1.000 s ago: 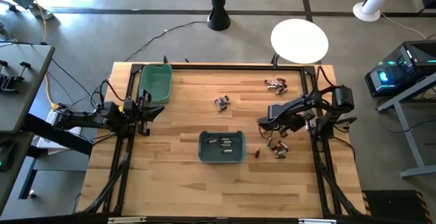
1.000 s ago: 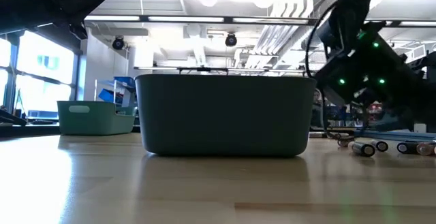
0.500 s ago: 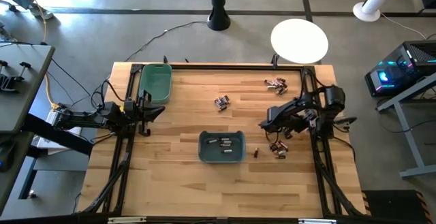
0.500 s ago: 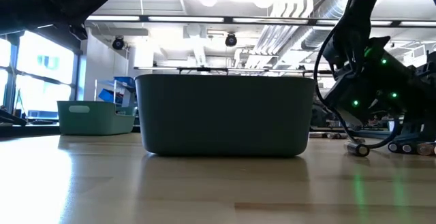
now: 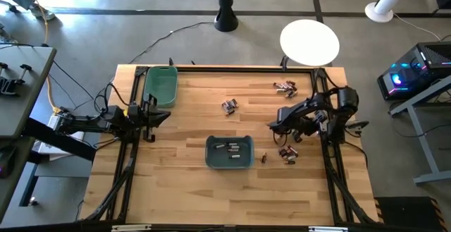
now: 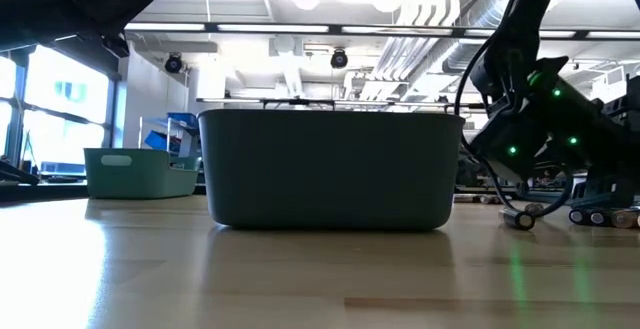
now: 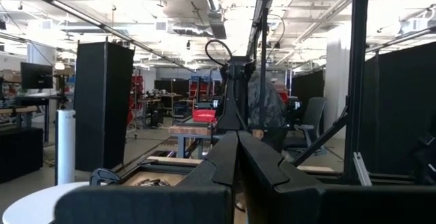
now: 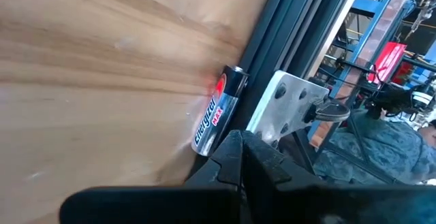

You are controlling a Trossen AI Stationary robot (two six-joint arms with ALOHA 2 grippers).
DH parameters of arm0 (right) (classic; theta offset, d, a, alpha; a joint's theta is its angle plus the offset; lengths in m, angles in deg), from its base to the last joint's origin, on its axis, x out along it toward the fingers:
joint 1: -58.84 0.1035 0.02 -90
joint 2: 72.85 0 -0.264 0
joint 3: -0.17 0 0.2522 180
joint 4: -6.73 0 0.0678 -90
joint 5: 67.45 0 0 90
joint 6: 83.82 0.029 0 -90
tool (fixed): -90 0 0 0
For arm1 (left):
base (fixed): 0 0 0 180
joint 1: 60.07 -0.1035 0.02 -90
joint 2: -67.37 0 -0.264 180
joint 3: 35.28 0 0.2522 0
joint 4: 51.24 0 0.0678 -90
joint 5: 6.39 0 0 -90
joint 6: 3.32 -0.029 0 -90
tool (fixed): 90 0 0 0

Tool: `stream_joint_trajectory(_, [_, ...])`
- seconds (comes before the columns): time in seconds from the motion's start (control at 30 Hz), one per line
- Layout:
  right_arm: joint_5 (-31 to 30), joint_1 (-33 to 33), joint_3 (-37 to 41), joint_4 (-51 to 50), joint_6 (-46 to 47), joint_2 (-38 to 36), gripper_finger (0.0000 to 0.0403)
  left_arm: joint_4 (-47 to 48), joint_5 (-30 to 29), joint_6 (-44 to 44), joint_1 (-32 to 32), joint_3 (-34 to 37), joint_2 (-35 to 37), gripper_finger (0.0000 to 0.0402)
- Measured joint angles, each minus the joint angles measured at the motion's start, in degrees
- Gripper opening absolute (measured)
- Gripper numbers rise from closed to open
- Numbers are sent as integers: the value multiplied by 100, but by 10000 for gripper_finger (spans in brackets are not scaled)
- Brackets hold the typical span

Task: Sort batteries
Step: Put the silver battery into the blue bin

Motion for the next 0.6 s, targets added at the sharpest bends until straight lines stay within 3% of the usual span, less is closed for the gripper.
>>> stream_joint_trajectory(0.6, [-124,-69,116,206,-581,-7,0,2,163,17,-1,0,0,5])
